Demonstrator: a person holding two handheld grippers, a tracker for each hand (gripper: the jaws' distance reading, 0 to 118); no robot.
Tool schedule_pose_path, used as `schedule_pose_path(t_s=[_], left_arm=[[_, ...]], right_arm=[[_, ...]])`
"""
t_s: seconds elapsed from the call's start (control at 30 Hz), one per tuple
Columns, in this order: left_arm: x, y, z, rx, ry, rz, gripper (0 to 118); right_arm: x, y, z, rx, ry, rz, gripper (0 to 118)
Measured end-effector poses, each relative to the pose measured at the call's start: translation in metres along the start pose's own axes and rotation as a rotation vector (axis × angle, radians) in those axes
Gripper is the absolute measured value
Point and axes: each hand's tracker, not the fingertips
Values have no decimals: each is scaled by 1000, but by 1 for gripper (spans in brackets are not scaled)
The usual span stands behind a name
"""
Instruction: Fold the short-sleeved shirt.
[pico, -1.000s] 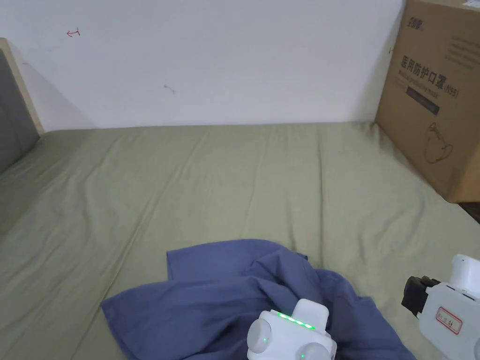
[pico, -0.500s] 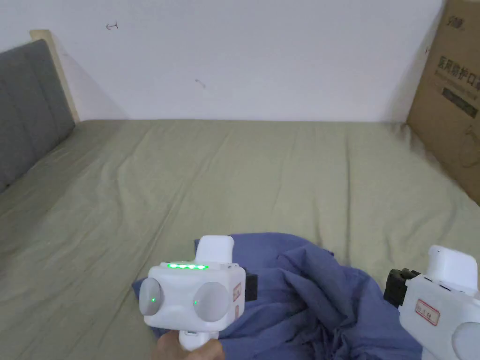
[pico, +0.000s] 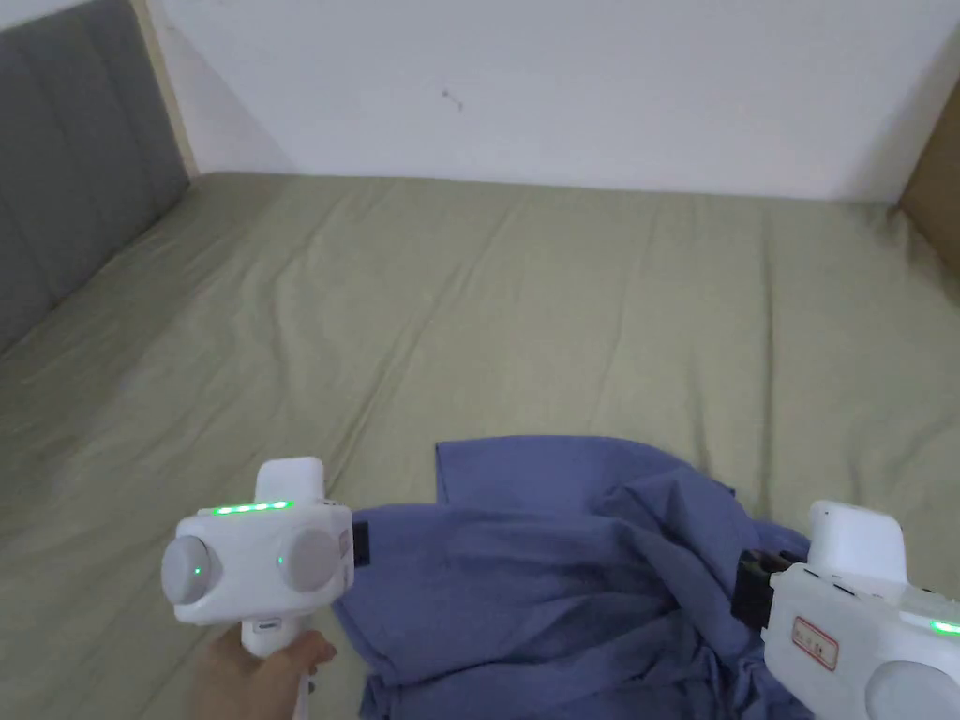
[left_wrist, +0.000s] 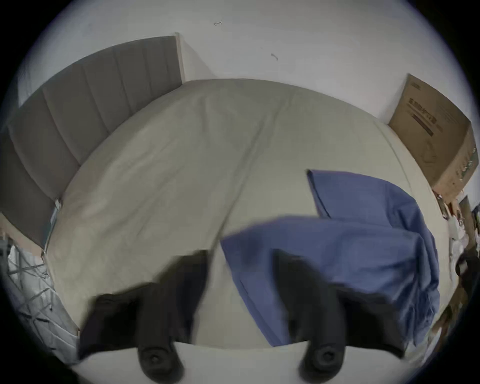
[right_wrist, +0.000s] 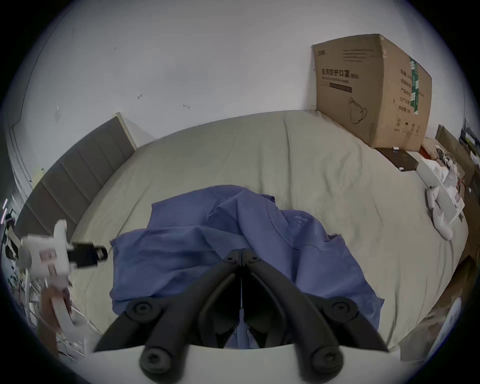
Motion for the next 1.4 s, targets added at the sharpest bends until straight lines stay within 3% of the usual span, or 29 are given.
schedule_pose_path(t_s=[0.03, 0.2, 0.23, 0.3, 0.33, 0.37, 0.4, 0.5, 0.57, 0.6, 0.67, 0.7, 0.73, 0.8, 0.87, 0.93, 1.03, 1.1, 1.17, 1.2, 1.23, 1.3, 1.37, 1.4], left_arm=[[-1, 9, -8, -14, 9, -9, 104], [1, 21, -54, -104, -3, -66, 93], [1, 18, -64, -147, -14, -74, 62], [1, 8, -82, -205, -34, -57, 53], [3, 6, -74, -134, -16, -77, 41], [5, 6, -68, -125, -10, -104, 17], [7, 6, -68, -109, -7, -121, 1], [8, 7, -63, -109, 5, -140, 1], [8, 10, -55, -101, -6, -131, 1], [6, 11, -50, -97, -13, -112, 1], [5, 15, -36, -69, -36, -74, 1], [4, 15, -29, -55, -42, -71, 1], [5, 15, -21, -37, -44, -78, 1], [7, 18, -13, -14, -41, -101, 1], [7, 19, -8, -10, -50, -103, 1], [5, 21, -2, -6, -61, -82, 1], [5, 20, -2, -7, -55, -81, 1], [3, 19, -7, -10, -59, -80, 1], [4, 17, -10, -20, -61, -86, 1], [3, 17, -14, -24, -59, -96, 1], [4, 17, -15, -26, -56, -105, 1], [4, 19, -13, -28, -55, -108, 1], [4, 23, -14, -25, -59, -104, 1], [5, 24, -13, -24, -56, -104, 1]], right_arm=[[0, 2, -4, -4, 1, 3, 0], [2, 4, -20, -28, -9, 15, 0], [3, 3, -23, -37, -12, 17, 0], [4, 2, -31, -57, -18, 28, 0], [3, 0, -32, -65, -21, 32, 0], [2, -1, -34, -74, -21, 38, 0], [3, -1, -37, -84, -15, 43, 0], [5, 8, -47, -120, 54, 36, 0], [4, 22, -55, -119, 73, 82, 2], [2, 32, -61, -120, 85, 124, 12], [-2, 51, -73, -118, 116, 167, 69], [-5, 60, -81, -144, 137, 192, 89], [-12, 76, -96, -161, 165, 215, 92], [-22, 91, -120, -172, 215, 290, 92], [-45, 108, -154, -186, 142, 364, 92], [-54, 114, -190, -213, 139, 408, 91], [-61, 118, -233, -291, 92, 389, 84], [-62, 116, -254, -322, 72, 375, 66], [-55, 110, -270, -391, 21, 360, 66], [-51, 107, -272, -414, 64, 323, 66], [-51, 110, -263, -367, 67, 290, 54], [-50, 114, -249, -347, 78, 337, 5], [-54, 111, -239, -330, 19, 423, 5], [-51, 113, -238, -347, 44, 412, 5]])
